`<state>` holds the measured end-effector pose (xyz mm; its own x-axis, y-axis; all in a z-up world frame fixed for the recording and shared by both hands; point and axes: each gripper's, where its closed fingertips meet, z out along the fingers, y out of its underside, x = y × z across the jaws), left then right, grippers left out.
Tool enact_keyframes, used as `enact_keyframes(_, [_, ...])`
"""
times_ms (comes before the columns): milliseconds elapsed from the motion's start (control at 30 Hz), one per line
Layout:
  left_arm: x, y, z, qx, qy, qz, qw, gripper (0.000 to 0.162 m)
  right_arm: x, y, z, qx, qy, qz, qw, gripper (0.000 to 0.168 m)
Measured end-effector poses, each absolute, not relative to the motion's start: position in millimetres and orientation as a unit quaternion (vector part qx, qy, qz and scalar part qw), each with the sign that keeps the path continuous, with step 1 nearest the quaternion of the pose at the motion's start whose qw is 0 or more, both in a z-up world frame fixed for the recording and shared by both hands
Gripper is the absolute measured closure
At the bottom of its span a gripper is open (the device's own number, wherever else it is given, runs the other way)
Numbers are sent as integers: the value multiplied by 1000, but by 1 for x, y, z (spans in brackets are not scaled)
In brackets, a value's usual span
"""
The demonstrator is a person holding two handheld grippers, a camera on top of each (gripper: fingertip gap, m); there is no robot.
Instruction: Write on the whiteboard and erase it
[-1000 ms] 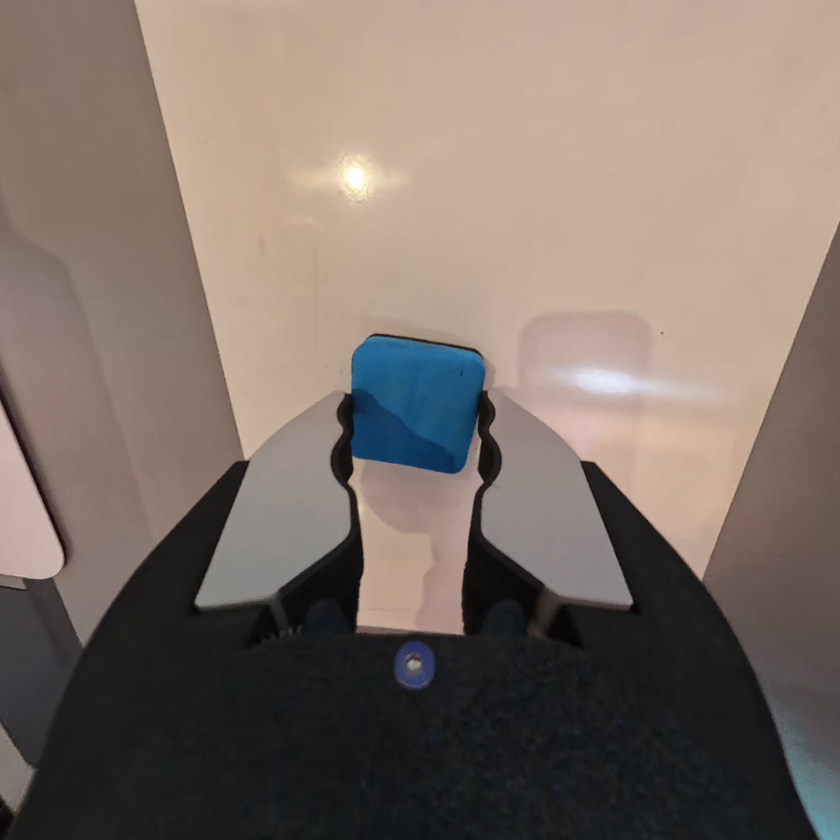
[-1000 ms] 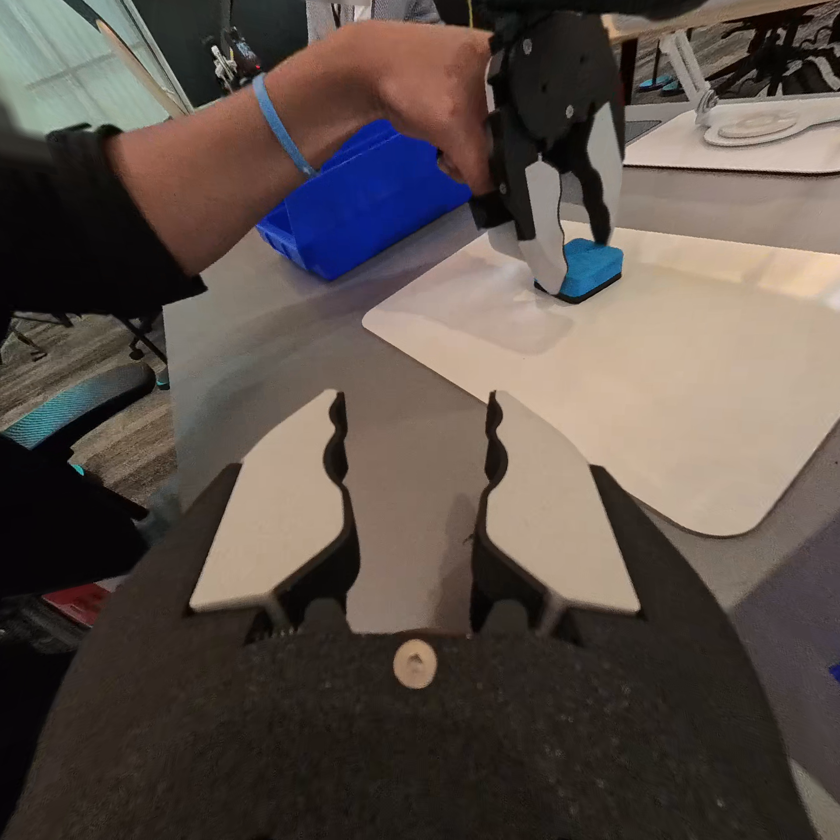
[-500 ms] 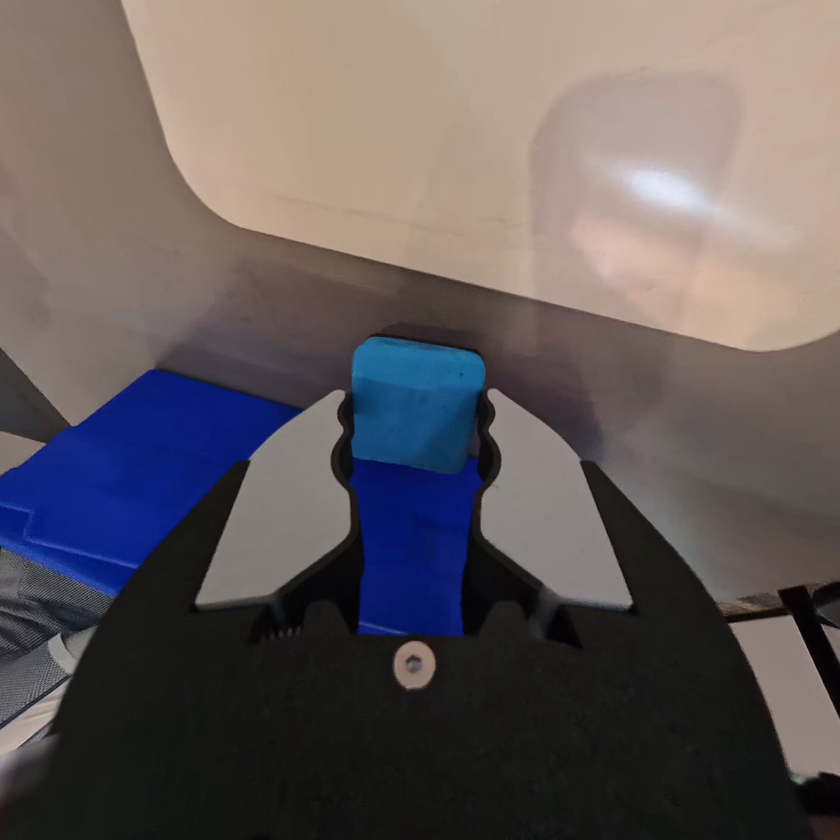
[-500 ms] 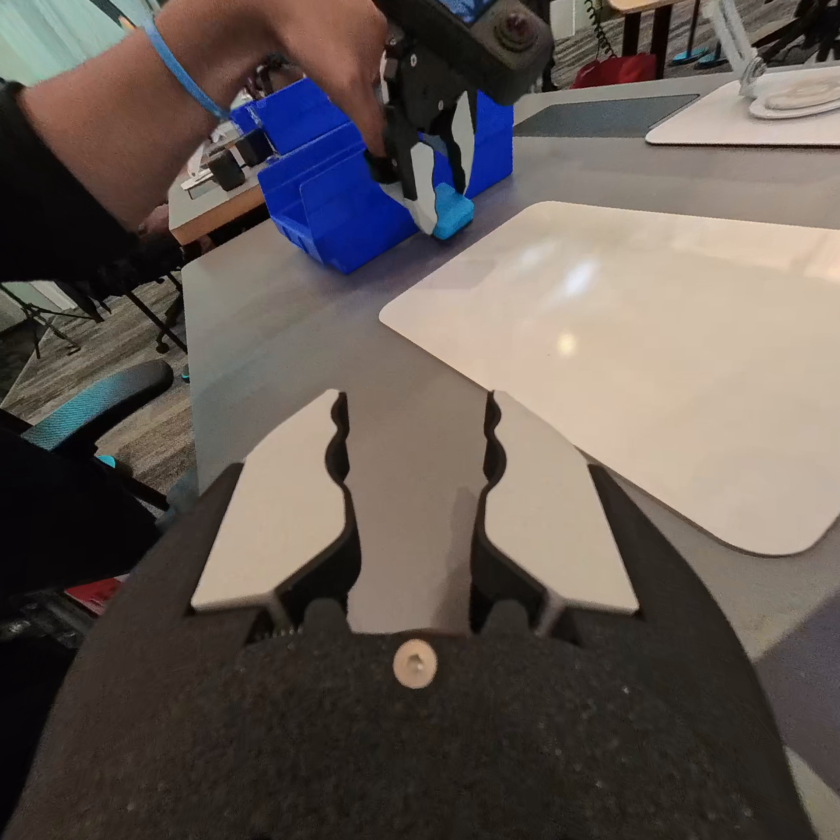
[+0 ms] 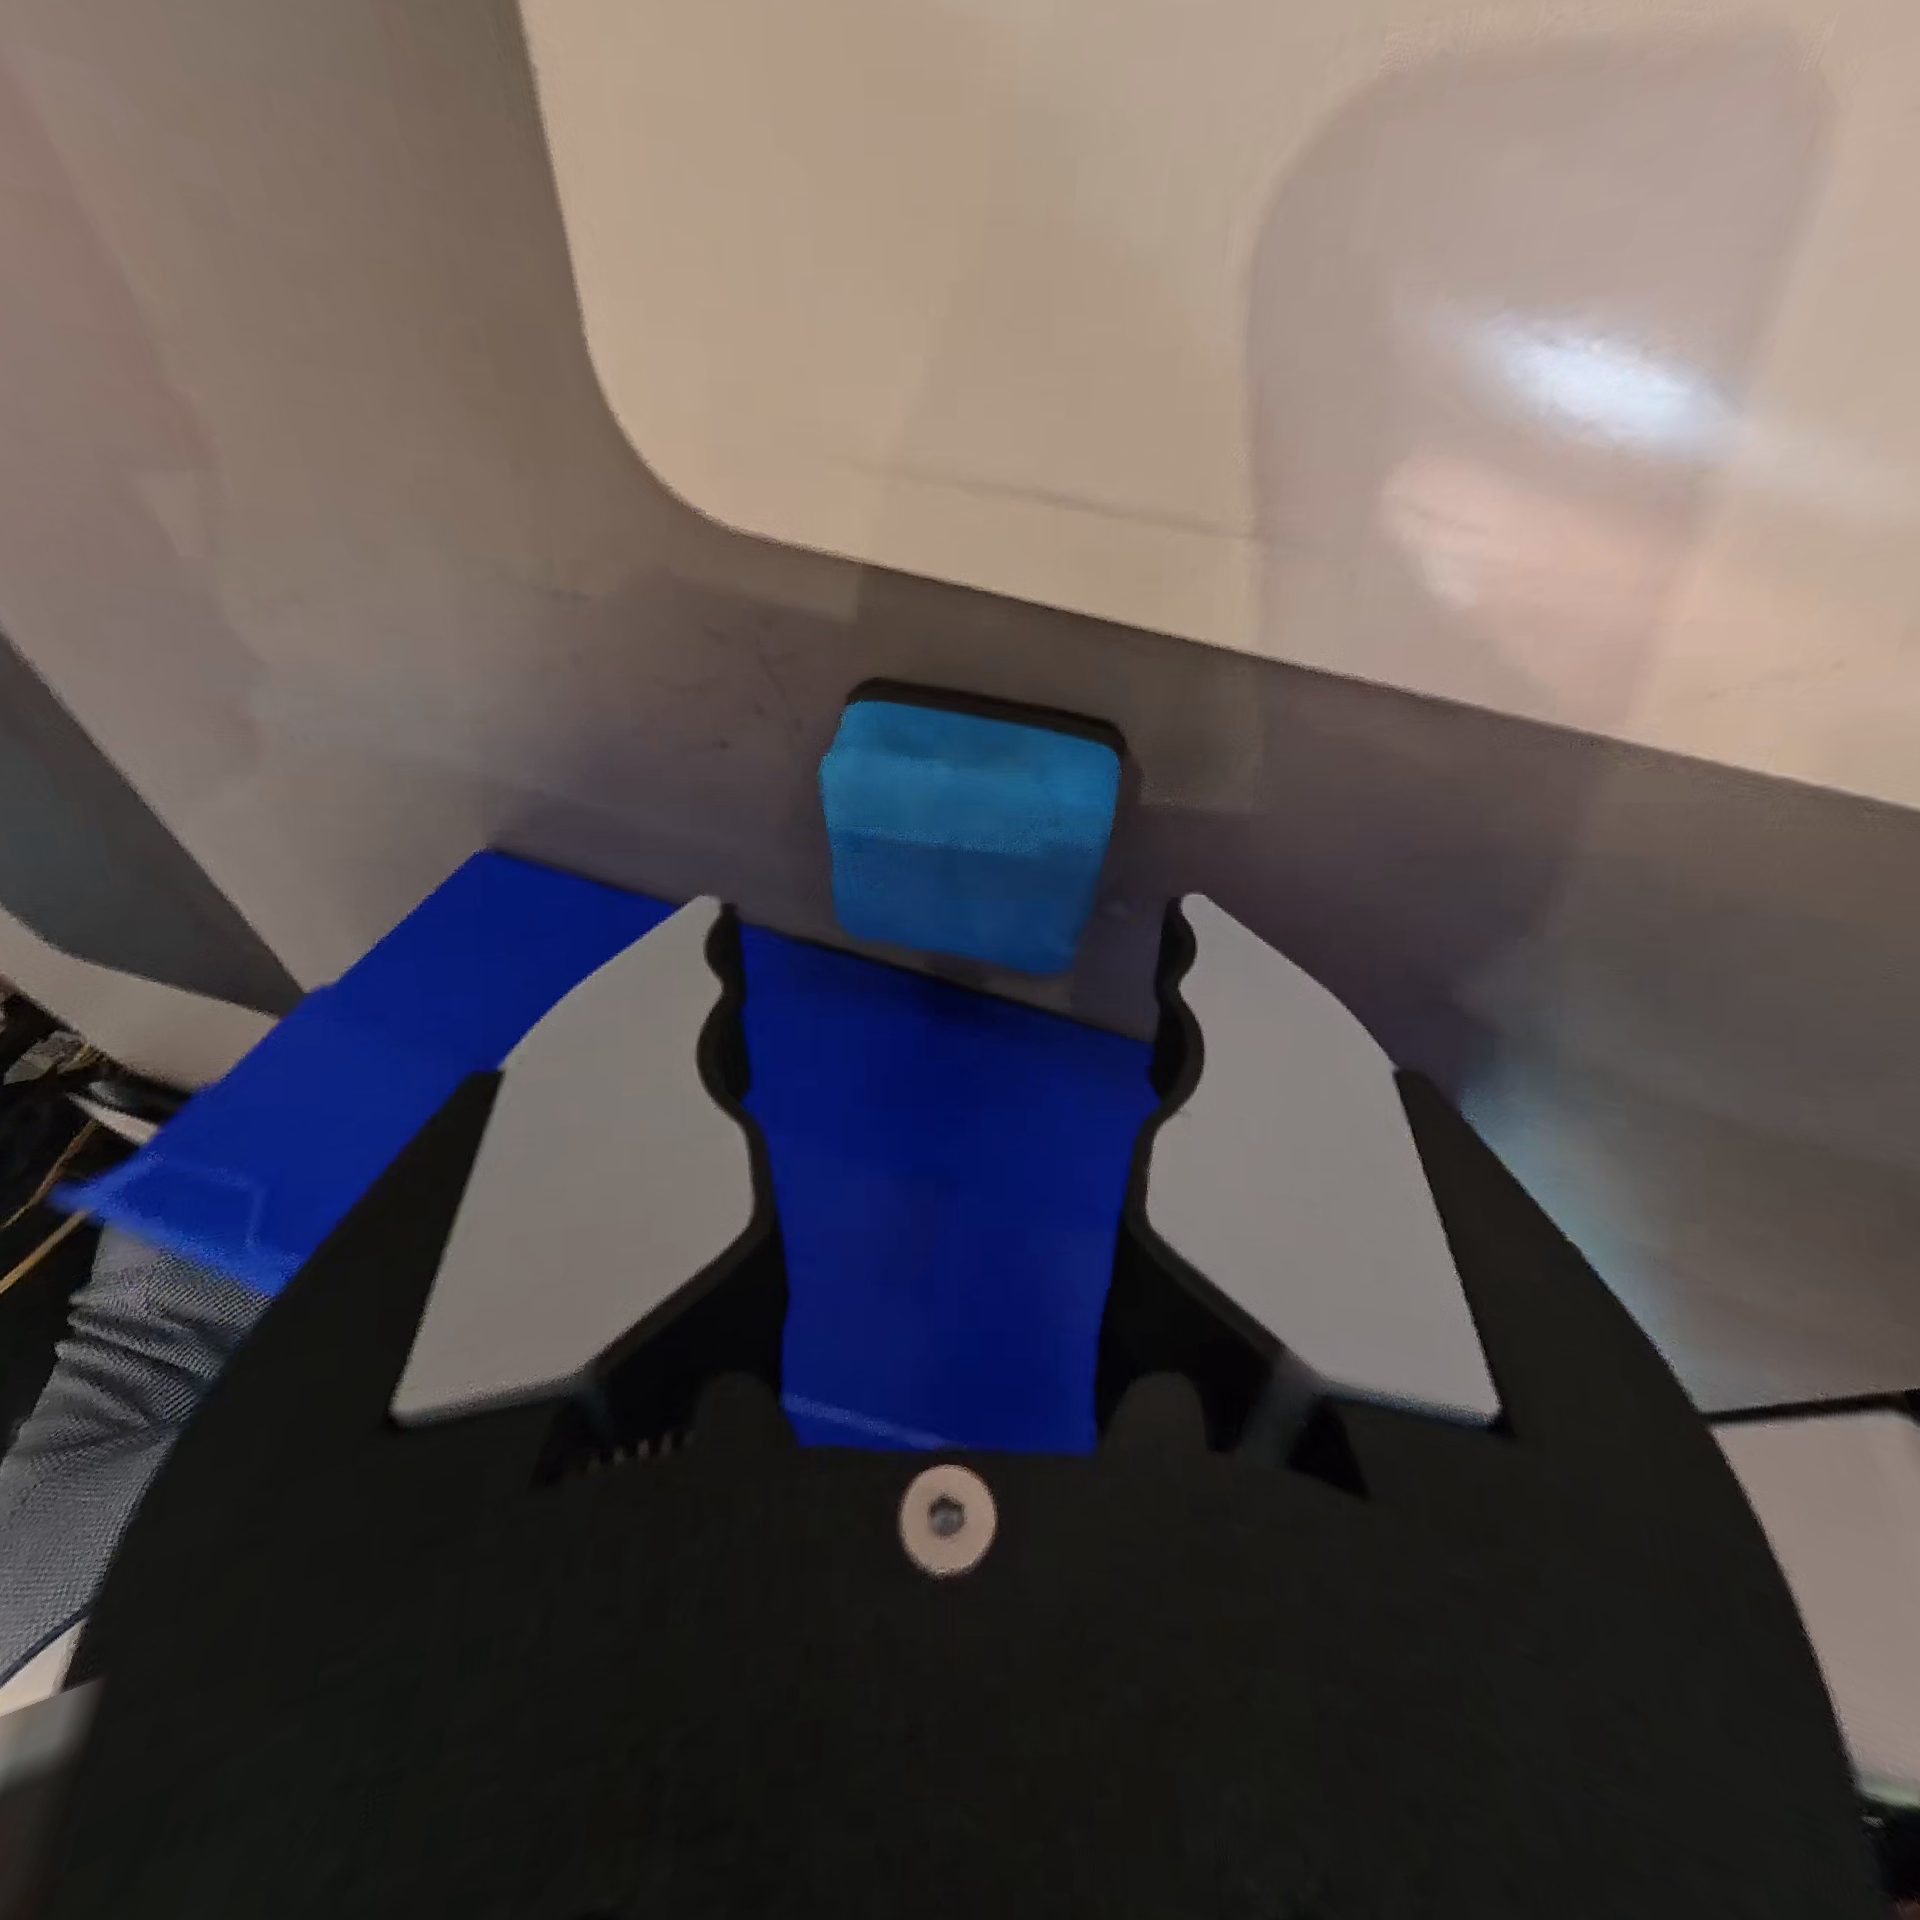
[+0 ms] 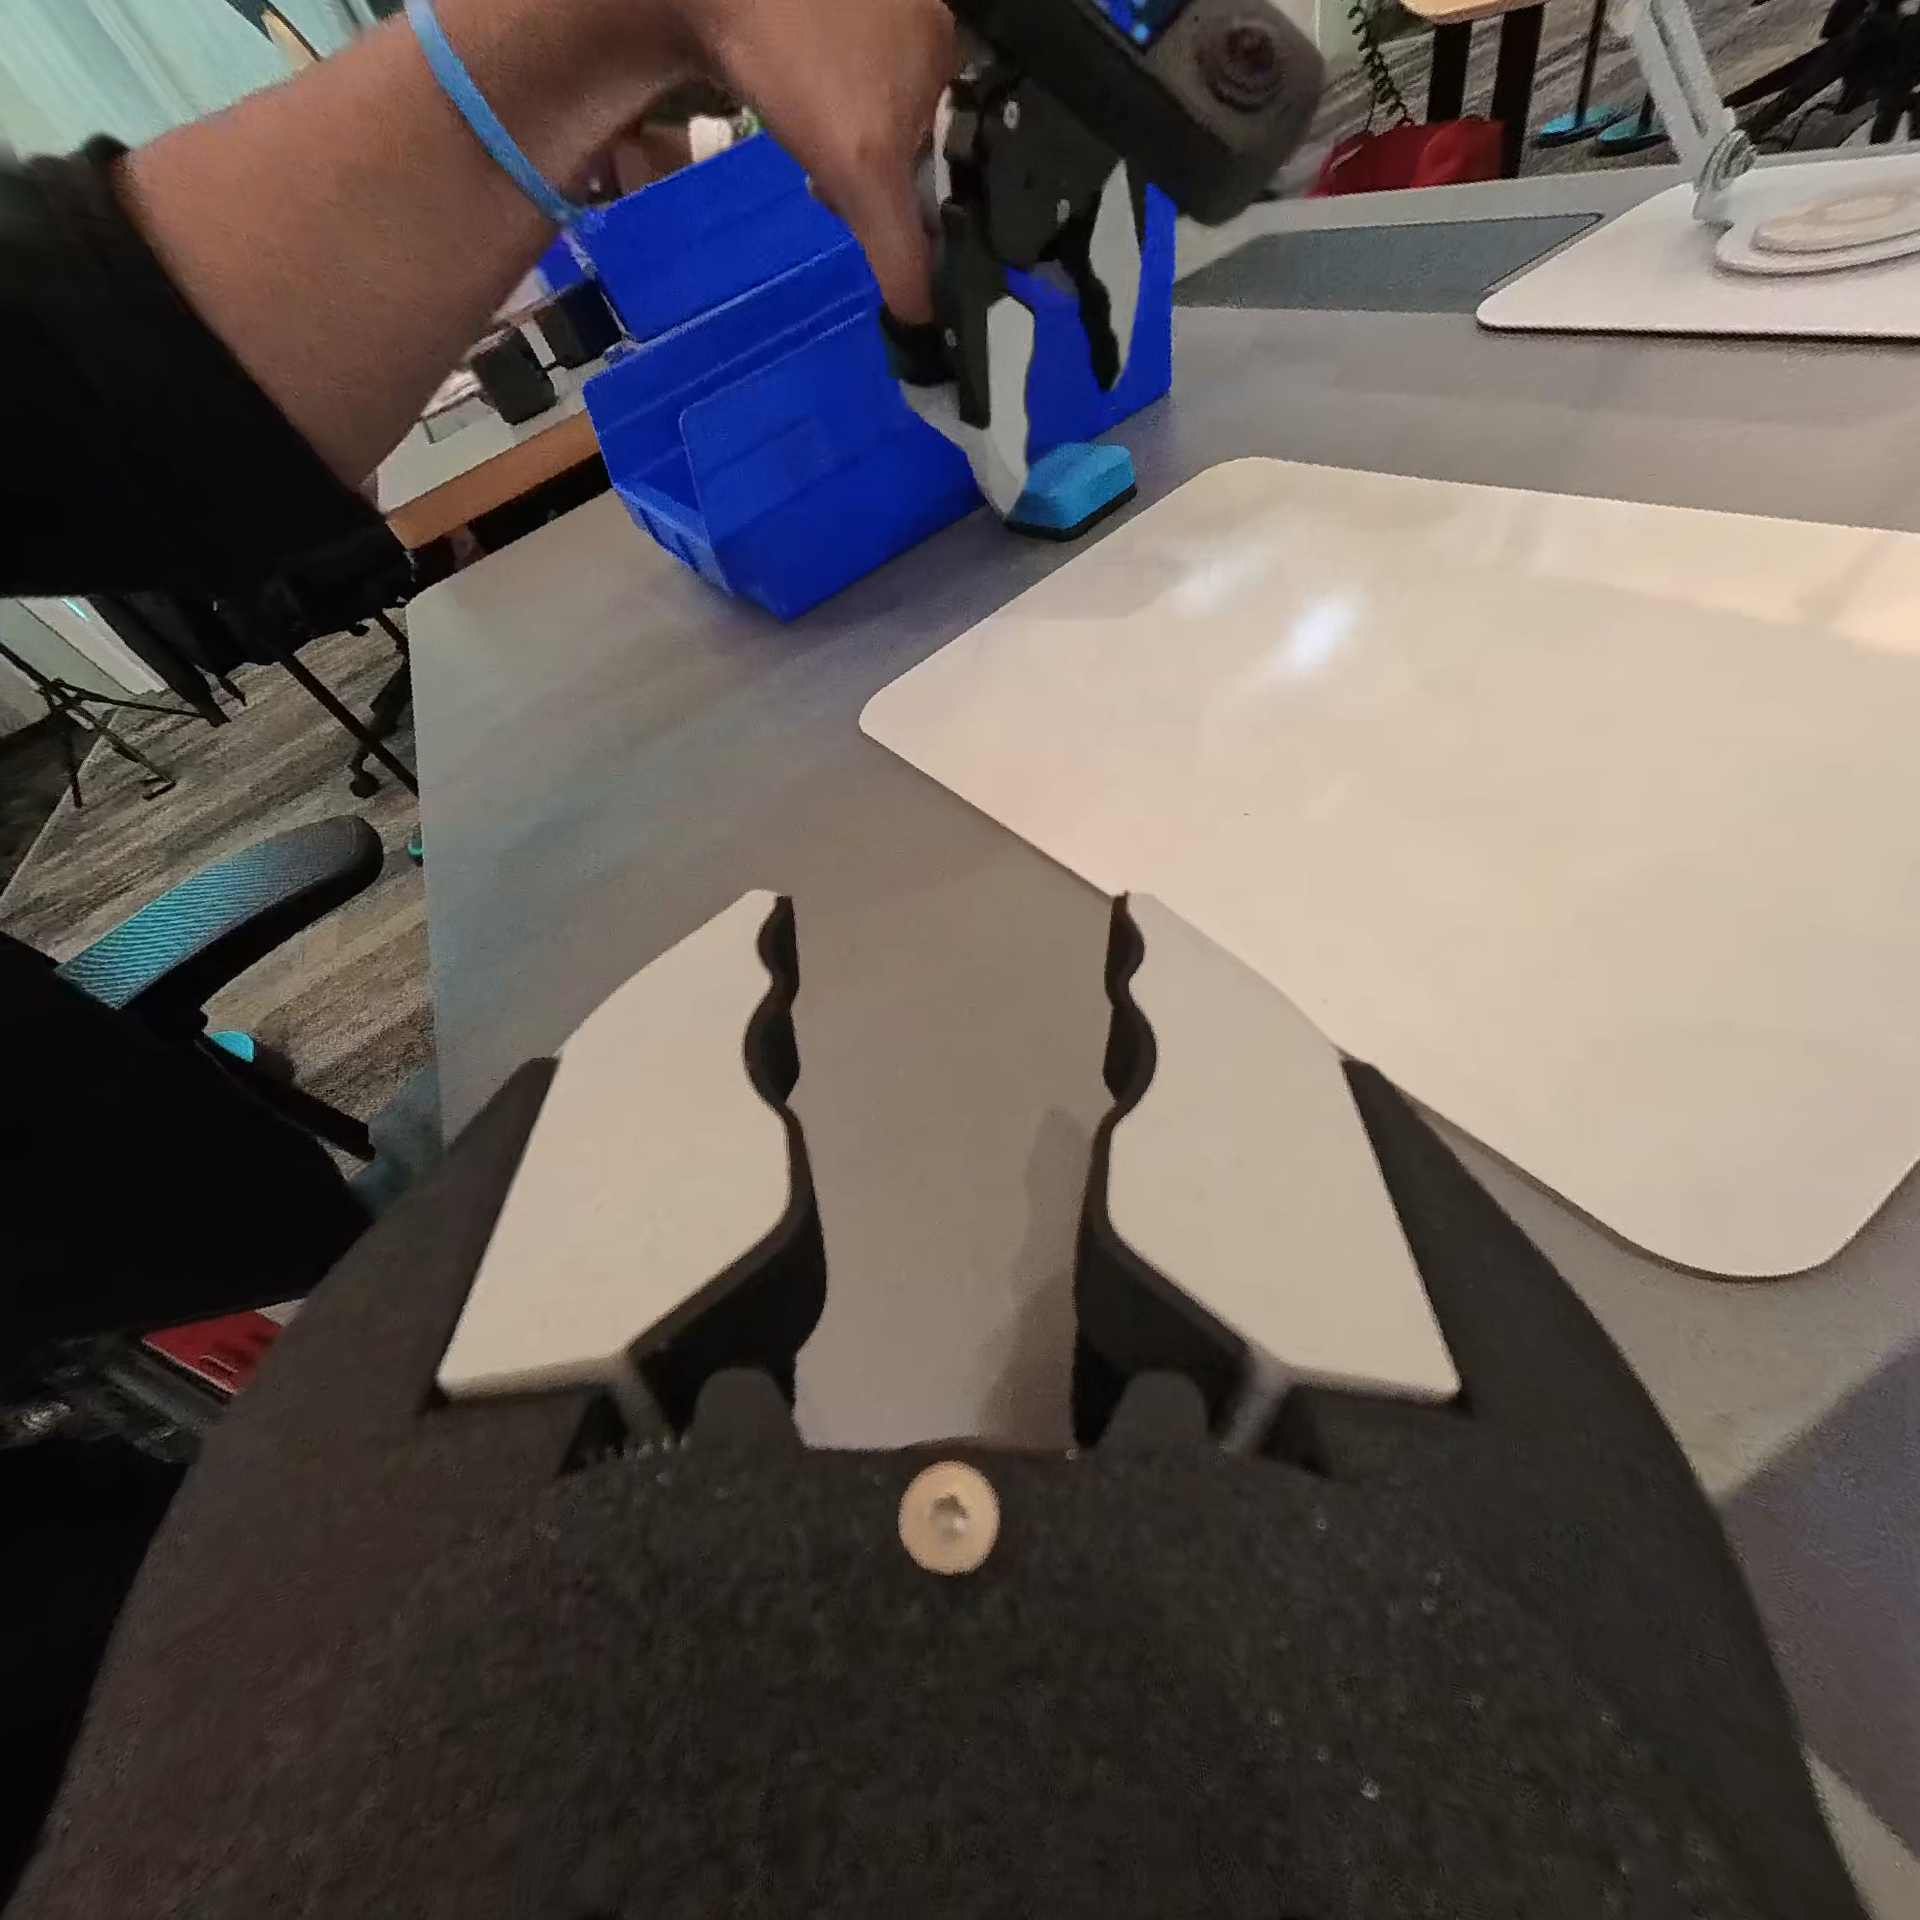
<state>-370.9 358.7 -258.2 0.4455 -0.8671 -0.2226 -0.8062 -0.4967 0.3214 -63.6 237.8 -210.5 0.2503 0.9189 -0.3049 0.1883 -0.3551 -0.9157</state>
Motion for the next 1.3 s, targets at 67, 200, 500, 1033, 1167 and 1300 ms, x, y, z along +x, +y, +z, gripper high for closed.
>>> enact_keyframes(67, [-365,355,-233,855,-481,-191,35,84,-60,243,-210,-687,-400,449,409,111])
enact_keyframes(200, [-306,337,-174,886,-374,-104,-252,103,-45,260,-211,-708,-379,396,446,111])
enact_keyframes(500, [-220,205,-256,879,-135,121,-442,114,-27,274,-222,-751,-350,306,469,110])
enact_keyframes(1033, [-243,181,-241,868,-98,155,-460,120,-30,264,-234,-754,-391,261,459,113])
enact_keyframes(1167, [-241,180,-237,860,-111,177,-465,119,-31,265,-237,-761,-391,264,446,113])
enact_keyframes(1300, [-254,182,-179,821,-133,233,-504,121,-30,265,-235,-758,-384,276,450,114])
